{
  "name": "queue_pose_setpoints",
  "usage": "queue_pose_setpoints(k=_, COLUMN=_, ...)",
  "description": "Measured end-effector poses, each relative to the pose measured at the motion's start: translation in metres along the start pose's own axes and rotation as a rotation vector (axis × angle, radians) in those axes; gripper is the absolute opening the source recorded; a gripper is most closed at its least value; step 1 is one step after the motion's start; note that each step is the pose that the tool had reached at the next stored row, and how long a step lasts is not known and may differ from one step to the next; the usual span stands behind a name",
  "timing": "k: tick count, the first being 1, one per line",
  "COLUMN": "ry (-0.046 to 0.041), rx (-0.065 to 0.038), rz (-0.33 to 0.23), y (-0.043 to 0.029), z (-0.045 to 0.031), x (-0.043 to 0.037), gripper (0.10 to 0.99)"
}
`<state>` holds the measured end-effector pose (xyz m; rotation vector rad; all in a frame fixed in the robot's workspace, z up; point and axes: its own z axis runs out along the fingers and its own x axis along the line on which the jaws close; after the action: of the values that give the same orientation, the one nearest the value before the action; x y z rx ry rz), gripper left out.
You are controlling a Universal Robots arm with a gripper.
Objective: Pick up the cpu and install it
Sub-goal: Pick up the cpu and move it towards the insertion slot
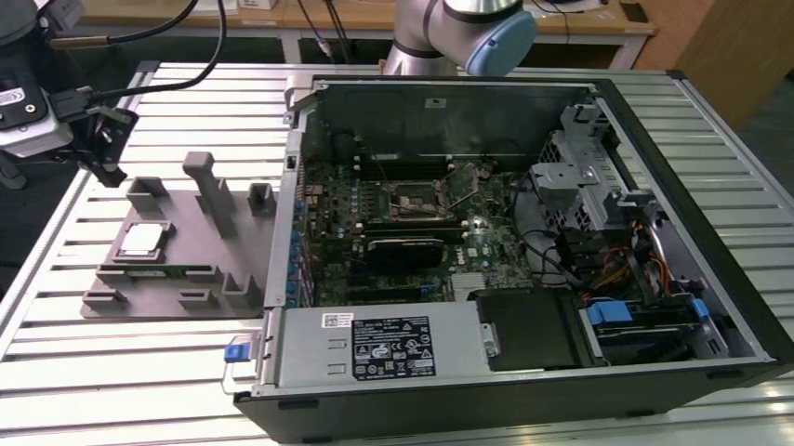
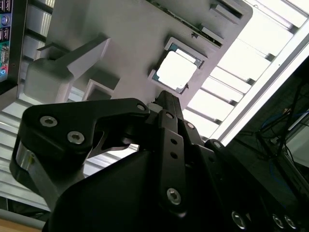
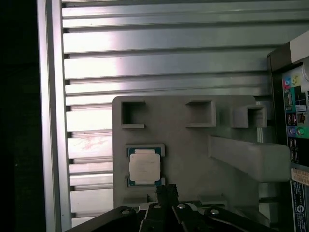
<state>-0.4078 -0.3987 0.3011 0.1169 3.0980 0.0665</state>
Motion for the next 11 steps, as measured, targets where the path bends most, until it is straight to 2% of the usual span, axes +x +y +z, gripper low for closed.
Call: queue_pose_setpoints(k=11, ry=-0.0001, rx=0.0, rz=0.0, y=-0.0008, z=0.0149, x=0.0018, gripper=0.106)
